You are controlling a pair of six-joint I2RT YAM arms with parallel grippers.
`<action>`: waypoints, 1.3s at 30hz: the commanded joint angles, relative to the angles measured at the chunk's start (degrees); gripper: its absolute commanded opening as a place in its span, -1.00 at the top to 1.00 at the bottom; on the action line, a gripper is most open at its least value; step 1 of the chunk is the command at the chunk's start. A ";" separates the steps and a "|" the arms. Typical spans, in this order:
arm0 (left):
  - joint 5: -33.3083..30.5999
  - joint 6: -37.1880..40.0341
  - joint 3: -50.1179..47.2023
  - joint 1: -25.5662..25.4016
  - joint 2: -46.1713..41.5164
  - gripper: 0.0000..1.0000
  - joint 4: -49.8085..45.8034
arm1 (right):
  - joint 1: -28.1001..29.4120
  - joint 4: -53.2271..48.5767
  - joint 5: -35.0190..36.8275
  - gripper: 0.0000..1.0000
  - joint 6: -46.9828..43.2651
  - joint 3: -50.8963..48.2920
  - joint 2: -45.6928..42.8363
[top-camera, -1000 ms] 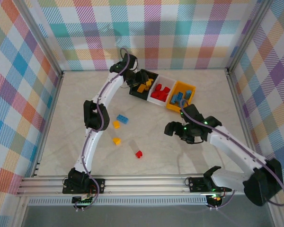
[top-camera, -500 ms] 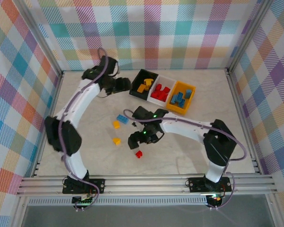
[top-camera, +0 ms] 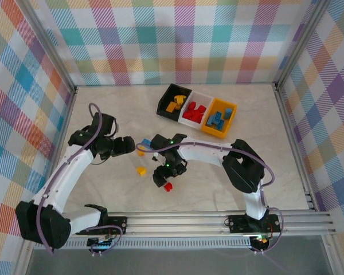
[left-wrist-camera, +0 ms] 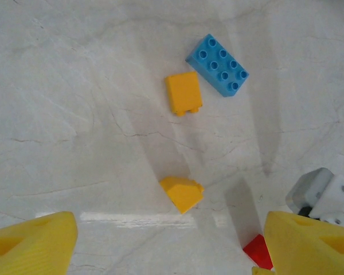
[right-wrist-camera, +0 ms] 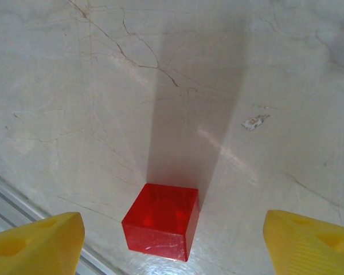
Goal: Sort the legos into containers by color
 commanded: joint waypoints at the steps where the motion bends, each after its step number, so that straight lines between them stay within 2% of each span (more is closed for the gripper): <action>1: -0.91 0.66 -1.88 0.79 -2.55 -0.71 -1.10 | 1.50 -2.71 1.21 -0.57 -4.15 2.16 1.89; 13: -1.63 1.35 -2.88 1.80 -3.02 -0.73 -4.02 | 3.15 -1.62 2.43 -0.45 -2.14 1.30 4.39; 23: -0.73 1.20 -3.62 2.25 -3.62 -0.74 -3.90 | 3.14 -1.09 5.80 -0.07 -0.81 -1.06 3.40; 31: -0.12 1.27 -3.76 2.48 -3.03 -0.75 -3.06 | 2.84 -2.06 9.31 0.08 -0.55 -1.33 -0.26; 34: 0.52 1.14 -3.76 2.60 -2.27 -0.75 -2.60 | 1.08 -2.06 10.00 0.14 0.09 -0.99 -2.37; 39: 0.14 1.44 -2.93 2.84 -1.37 -0.75 -2.68 | -4.94 -2.43 9.80 0.22 0.21 0.74 -5.80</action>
